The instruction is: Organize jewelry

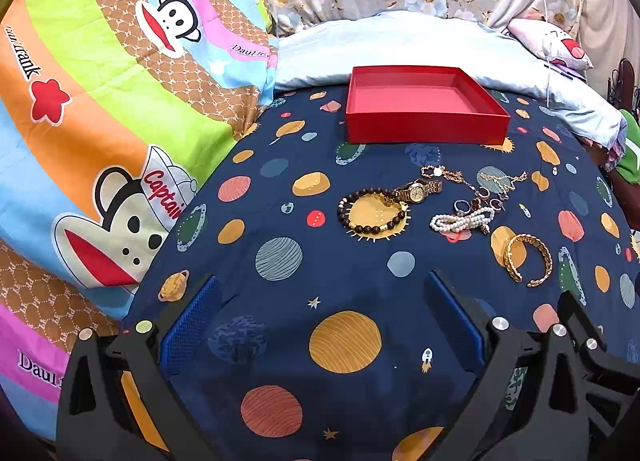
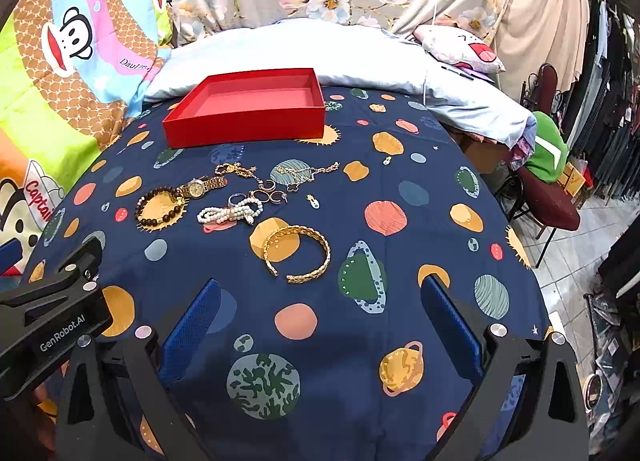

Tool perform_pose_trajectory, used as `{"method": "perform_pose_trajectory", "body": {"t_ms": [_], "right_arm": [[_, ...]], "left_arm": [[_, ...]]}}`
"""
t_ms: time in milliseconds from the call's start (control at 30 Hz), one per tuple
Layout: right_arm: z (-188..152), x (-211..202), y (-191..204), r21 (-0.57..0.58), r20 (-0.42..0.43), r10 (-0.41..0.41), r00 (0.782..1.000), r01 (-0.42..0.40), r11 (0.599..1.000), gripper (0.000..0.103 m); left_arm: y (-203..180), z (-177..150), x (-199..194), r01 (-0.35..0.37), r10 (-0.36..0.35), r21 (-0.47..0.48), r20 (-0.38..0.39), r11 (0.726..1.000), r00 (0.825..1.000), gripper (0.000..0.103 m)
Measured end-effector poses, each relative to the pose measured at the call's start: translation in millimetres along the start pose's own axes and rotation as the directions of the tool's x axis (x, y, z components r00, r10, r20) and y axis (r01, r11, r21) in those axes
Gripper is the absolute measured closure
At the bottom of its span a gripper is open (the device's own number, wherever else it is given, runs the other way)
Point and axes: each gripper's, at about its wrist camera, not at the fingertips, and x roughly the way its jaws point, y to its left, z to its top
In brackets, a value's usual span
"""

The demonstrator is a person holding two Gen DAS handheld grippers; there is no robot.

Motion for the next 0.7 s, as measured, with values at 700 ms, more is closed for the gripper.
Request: {"method": "perform_pose_trajectory", "body": {"t_ms": [700], "right_arm": [[-0.2,3.5,3.9,0.001,-0.009,0.005,1.0,-0.005,1.0,0.005]], "left_arm": [[8.9,0.6,4.8,0.001,-0.001,-0.005,-0.005,1.0,1.0,0.005]]}}
